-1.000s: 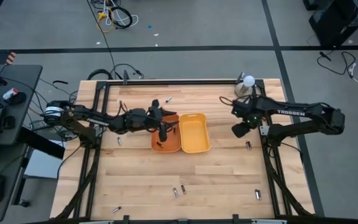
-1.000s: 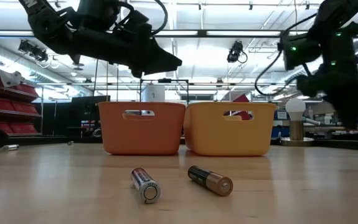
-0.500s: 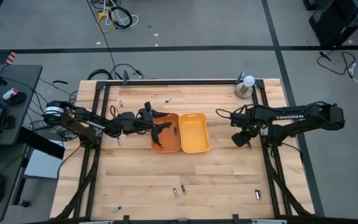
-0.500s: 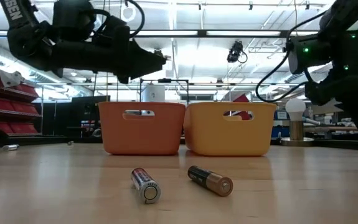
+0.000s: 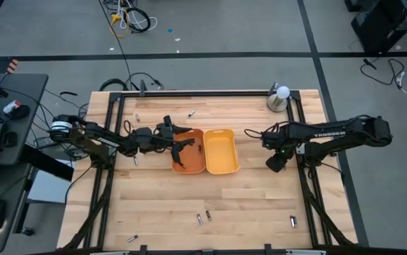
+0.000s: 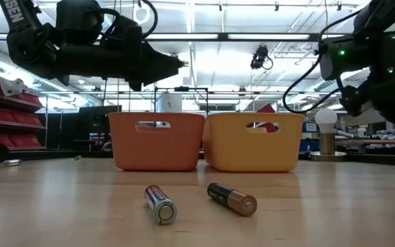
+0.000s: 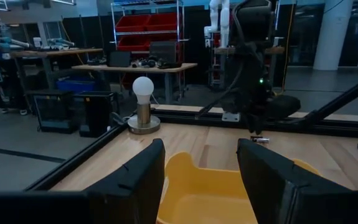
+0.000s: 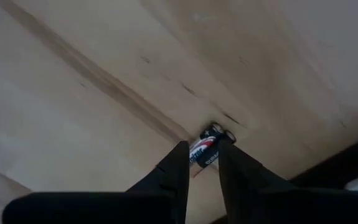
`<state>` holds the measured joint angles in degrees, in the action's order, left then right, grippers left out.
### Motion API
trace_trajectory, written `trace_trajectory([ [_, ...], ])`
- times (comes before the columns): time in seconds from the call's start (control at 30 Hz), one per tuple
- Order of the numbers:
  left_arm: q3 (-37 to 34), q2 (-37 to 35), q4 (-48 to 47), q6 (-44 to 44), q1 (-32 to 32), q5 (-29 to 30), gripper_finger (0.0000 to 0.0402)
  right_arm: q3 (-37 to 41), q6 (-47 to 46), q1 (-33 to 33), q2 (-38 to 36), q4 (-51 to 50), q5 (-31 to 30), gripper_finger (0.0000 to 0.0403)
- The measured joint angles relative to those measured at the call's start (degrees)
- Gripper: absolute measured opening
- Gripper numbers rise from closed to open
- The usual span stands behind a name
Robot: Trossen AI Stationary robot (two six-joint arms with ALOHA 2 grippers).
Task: Sort batteries
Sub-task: Put the black battery into the orange bin
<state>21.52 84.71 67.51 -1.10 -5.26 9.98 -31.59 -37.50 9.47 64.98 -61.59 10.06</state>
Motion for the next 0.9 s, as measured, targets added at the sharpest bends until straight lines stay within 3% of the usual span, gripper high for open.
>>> trace_trajectory([
  [0.37, 0.0, 0.0, 0.0, -0.1, 0.0, 0.1, 0.0198, 0.0, -6.5, -3.6, 6.9, 0.1, -2.1, 0.0028],
  [0.7, 0.0, 0.0, -0.1, -1.2, 0.0, 0.2, 0.0198, -0.3, -8.0, -5.2, 12.5, 1.1, -2.0, 0.0026],
  [0.9, 0.0, 0.0, -0.1, -1.4, 0.0, 0.3, 0.0198, -2.2, -7.8, -5.3, 12.0, 3.7, -1.4, 0.0026],
])
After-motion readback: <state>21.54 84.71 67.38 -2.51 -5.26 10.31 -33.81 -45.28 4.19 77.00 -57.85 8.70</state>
